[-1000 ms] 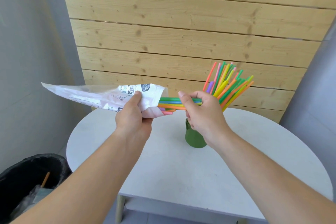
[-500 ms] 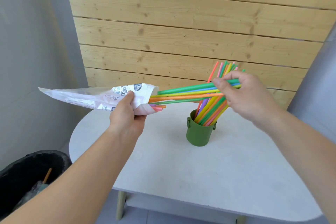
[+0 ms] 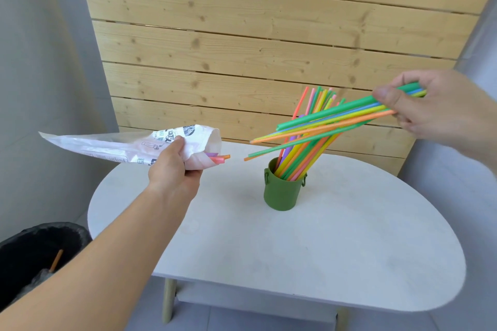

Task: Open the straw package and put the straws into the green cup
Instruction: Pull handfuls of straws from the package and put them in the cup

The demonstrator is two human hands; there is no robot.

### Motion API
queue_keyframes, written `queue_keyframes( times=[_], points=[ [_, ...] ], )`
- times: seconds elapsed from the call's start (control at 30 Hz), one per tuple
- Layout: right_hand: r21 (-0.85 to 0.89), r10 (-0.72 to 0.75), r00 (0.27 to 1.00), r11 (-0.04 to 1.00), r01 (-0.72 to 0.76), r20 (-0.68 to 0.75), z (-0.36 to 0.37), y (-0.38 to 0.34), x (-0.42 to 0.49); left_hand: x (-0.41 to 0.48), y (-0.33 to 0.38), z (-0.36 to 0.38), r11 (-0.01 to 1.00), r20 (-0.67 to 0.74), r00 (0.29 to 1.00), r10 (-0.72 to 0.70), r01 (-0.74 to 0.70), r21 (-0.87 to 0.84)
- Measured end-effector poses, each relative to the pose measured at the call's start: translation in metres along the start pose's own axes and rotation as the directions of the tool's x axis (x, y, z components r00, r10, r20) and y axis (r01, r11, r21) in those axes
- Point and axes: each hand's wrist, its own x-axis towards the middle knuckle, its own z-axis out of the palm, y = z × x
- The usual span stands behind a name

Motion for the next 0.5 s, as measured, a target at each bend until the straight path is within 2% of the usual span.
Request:
queue_keyframes(
  times=[0.3, 0.5],
  points=[
    [-0.306, -0.013, 1.0, 0.952, 0.007, -0.018, -0.013, 0.008, -0.008, -0.005, -0.01, 0.006, 1.0, 0.065, 0.998, -0.012, 0.012, 0.002],
    [-0.458, 0.019, 0.997, 0.889, 0.015, 0.07, 0.011, 0.003, -0.005, -0.008, -0.01, 0.007, 1.0, 0.037, 0.999, 0.006, -0.005, -0.011]
  ],
)
